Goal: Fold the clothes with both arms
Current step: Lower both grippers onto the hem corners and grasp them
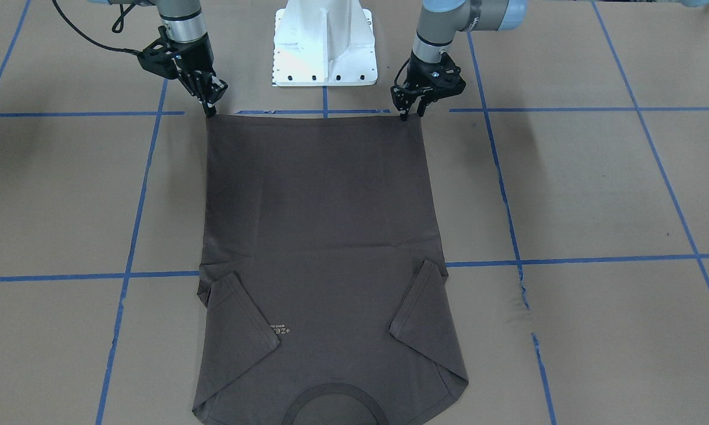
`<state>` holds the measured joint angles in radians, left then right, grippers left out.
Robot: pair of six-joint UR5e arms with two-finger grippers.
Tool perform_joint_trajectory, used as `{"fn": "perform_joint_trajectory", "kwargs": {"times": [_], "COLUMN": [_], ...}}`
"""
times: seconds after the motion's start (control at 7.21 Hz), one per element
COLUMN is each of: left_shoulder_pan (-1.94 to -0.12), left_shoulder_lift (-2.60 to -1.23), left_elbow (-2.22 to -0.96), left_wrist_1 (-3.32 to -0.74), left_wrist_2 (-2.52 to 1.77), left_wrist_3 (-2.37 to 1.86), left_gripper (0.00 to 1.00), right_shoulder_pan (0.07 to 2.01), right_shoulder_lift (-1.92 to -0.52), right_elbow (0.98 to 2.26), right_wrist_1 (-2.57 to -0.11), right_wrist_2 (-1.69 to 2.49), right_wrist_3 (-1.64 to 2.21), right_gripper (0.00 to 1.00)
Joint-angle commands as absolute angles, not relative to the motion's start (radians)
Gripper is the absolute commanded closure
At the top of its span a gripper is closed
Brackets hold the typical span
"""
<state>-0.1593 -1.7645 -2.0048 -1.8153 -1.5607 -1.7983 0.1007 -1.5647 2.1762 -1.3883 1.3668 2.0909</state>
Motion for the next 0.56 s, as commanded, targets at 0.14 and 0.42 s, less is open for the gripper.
{"fn": "perform_joint_trajectory", "kwargs": {"times": [0.14,0.42], "left_shoulder_pan": [-0.161,-0.155], "left_shoulder_lift": [-1.766,-1.753], "left_elbow": [-2.023,-2.138], "left_wrist_1": [-1.815,-1.765], "left_wrist_2": [-1.565,-1.566], "left_wrist_3": [-1.799,-1.805], "left_gripper": [1.0,1.0], "right_shoulder_pan": [0.1,0.071], "right_shoulder_lift": [-1.565,-1.565], "right_elbow": [2.18,2.216], "right_wrist_1": [-1.388,-1.388], "right_wrist_2": [1.365,1.362], "right_wrist_3": [2.091,2.094], "right_gripper": [1.0,1.0]}}
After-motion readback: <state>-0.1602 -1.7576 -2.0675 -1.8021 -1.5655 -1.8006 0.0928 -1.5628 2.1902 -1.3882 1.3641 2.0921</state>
